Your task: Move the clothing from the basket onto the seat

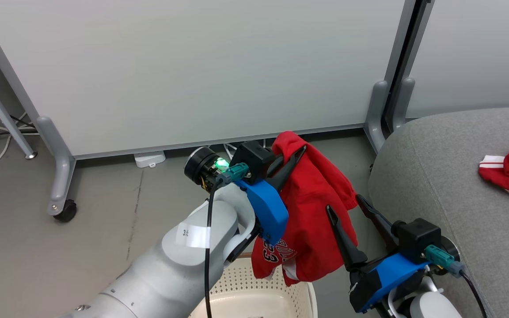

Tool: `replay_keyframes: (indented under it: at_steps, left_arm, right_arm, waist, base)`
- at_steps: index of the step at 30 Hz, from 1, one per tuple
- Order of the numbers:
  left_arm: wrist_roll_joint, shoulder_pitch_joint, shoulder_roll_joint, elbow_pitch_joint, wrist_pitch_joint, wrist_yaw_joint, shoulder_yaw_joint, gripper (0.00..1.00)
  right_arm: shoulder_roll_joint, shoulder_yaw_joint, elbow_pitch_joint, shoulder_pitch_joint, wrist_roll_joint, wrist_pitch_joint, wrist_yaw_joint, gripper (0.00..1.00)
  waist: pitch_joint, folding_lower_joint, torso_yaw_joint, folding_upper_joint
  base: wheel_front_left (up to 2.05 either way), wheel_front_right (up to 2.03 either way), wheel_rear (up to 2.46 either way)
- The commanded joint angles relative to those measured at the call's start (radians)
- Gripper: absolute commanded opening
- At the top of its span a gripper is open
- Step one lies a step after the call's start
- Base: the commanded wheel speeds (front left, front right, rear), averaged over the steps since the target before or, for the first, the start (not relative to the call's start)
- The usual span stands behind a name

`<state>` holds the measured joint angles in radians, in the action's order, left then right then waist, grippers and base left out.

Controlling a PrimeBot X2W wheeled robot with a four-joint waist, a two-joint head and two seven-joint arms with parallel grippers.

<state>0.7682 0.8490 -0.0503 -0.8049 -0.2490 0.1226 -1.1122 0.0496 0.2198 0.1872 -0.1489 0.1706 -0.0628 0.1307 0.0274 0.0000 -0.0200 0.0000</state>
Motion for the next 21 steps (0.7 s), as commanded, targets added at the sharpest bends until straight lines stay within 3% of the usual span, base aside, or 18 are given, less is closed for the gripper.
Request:
replay_keyframes:
  at_steps: [1,11,21]
  left_arm:
    - [0.007,0.007,0.000,-0.003,-0.004,-0.008,-0.003,0.00]
    - [0.043,0.018,0.000,-0.015,-0.010,-0.014,-0.030,0.00]
    - [0.068,0.021,0.000,-0.007,-0.014,-0.016,-0.059,0.00]
  right_arm:
    - [0.002,0.003,-0.003,0.003,0.007,0.003,0.000,1.00]
    - [0.002,0.091,-0.018,-0.060,0.059,0.044,0.000,1.00]
    - [0.002,0.118,0.115,-0.189,0.020,0.070,0.000,1.00]
  waist:
    - [-0.001,0.0000,0.001,0.0000]
    - [-0.010,0.0000,0.018,0.0000]
    - [-0.021,0.0000,0.019,0.0000]
  base:
    - [0.00,0.00,0.00]
    - [0.00,0.00,0.00]
    - [0.00,0.00,0.00]
